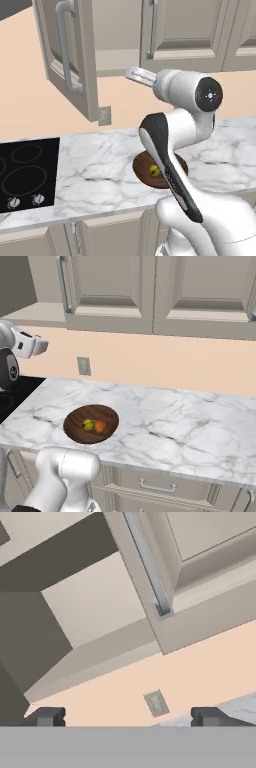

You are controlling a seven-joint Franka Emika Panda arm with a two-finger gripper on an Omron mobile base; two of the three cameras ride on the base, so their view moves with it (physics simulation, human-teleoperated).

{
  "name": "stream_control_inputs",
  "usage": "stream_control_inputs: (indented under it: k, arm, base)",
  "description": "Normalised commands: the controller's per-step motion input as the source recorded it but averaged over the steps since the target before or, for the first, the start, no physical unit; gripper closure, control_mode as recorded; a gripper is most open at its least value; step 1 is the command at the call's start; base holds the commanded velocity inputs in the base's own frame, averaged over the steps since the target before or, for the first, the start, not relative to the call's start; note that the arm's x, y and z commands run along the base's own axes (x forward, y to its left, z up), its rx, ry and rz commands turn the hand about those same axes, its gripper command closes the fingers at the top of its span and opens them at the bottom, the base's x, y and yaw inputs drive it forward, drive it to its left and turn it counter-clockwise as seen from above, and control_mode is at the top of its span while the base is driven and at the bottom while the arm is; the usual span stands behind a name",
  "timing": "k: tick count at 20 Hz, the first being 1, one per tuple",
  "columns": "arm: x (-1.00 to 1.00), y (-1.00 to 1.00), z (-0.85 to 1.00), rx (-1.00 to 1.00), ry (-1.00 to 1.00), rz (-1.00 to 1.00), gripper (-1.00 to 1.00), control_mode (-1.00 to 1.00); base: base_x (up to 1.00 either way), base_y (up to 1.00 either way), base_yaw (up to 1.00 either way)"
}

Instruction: Open the cabinet. Pick the mango and pear from the cabinet and place them into the bowl. Then close the cabinet.

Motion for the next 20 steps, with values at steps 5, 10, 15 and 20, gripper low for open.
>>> stream_control_inputs:
  k: [5,10,15,20]
  arm:
    - [-1.0,-0.01,0.09,-0.07,0.01,0.18,-1.0,-1.0]
    - [-1.0,0.3,-0.13,-0.17,0.05,0.16,-1.0,-1.0]
    - [-1.0,0.52,-0.01,-0.16,0.02,0.04,-1.0,-1.0]
    - [-1.0,0.43,0.0,-0.05,-0.1,-0.06,-1.0,-1.0]
  base:
    - [0.0,0.0,0.0]
    - [0.0,0.0,0.0]
    - [0.0,0.0,0.0]
    - [0.0,0.0,0.0]
